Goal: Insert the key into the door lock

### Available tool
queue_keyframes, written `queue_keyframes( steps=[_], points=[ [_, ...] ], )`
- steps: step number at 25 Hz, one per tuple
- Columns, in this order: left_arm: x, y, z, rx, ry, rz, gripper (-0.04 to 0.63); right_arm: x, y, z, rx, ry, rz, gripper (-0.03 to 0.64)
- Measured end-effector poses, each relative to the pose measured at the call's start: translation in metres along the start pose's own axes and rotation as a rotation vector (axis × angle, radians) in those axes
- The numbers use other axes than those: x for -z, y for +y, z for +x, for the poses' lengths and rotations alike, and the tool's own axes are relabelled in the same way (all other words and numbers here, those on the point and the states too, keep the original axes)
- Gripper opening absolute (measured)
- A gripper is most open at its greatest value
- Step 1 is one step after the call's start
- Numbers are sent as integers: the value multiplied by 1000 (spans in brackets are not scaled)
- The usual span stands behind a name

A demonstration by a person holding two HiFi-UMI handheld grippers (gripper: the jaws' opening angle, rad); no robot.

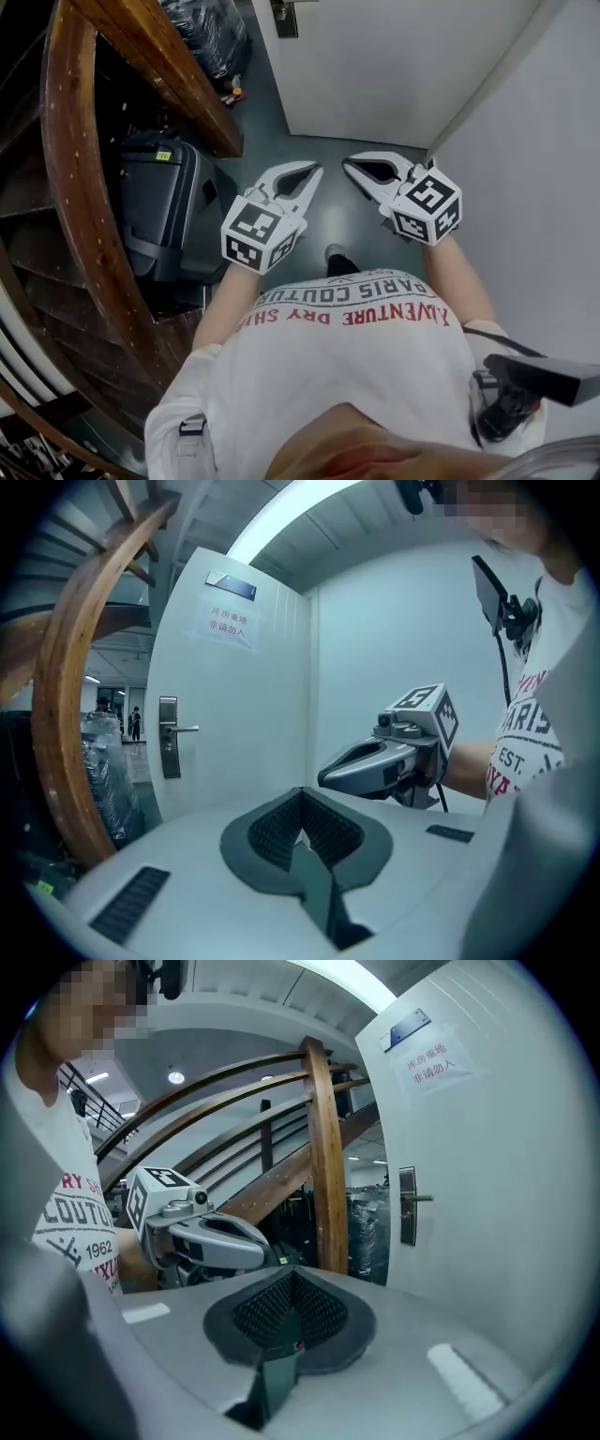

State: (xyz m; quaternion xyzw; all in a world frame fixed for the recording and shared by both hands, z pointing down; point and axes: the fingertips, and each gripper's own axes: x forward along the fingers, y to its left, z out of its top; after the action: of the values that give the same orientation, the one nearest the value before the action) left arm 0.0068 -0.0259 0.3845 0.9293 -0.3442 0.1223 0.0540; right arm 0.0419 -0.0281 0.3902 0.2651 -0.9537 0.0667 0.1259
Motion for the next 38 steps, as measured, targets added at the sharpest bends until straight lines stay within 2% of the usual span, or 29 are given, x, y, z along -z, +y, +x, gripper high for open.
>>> queue_keyframes(
  steps=[3,7,13,19,38],
  points=[
    [11,-52,-55,28,15,14,2,11,67,-28,-1,-28,49,2],
    [11,-112,-120,61,7,-5,2,13,143,-71,31,-36,46,2],
    [3,-166,-178,68,-21,10,3,0,212,-116,80,-64,17,2],
    [-3,-193,-202,71,-36,23,2,-4,240,-136,112,-57,0,2],
    [0,-194,-208,70,-34,-16,2,-6,247,-137,105,-58,11,2]
  ],
)
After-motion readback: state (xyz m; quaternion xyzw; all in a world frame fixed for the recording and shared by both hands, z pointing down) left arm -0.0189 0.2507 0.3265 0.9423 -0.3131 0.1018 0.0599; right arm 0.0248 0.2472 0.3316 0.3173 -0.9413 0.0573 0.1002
